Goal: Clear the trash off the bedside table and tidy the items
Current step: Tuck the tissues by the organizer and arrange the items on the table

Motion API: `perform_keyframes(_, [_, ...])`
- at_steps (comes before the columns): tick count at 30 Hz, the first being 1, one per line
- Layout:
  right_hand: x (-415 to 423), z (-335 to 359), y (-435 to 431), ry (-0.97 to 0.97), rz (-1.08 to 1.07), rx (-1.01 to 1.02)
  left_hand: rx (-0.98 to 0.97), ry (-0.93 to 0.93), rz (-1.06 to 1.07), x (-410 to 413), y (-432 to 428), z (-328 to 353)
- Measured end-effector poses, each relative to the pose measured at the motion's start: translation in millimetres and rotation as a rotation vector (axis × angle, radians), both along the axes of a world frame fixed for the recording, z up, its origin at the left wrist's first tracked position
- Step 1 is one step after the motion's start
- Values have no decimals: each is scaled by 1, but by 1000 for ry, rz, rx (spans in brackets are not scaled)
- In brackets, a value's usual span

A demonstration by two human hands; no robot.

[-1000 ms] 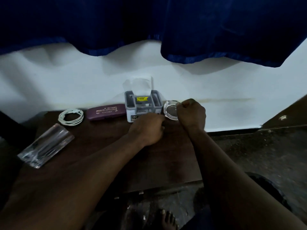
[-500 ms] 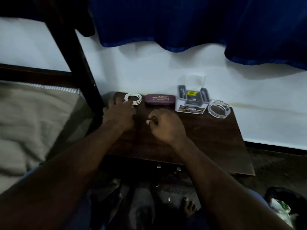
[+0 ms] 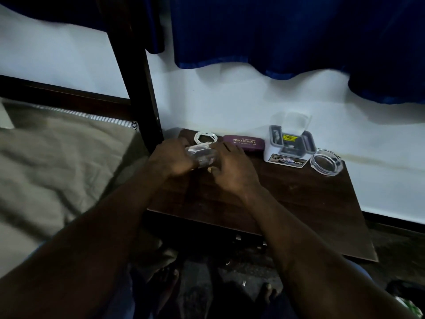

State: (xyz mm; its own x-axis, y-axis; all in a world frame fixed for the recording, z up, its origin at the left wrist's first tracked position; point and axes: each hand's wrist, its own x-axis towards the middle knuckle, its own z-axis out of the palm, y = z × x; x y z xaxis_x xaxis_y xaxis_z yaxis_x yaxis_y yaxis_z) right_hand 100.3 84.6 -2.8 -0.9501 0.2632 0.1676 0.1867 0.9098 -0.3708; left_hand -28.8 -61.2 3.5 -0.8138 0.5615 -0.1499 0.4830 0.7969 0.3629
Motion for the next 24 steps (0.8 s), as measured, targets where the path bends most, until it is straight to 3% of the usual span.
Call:
perform_keyframes(4, [4,6,24,-9,2,-12,232,69,-140,18,23,31])
perform_keyframes(6, [10,10,37,75,-27,-85,334,65,-188,31,37,41])
perform_keyframes(13, [52,21,103,212,-320,-277,726,-147,-188,69,106,42])
perform_keyframes(15, [68,20,127,258,-419,-294,714,-198,-264,83,131,36])
perform_keyframes(24, [118,12,222,412,-826,-272,456,-6,-411,122,226,-5])
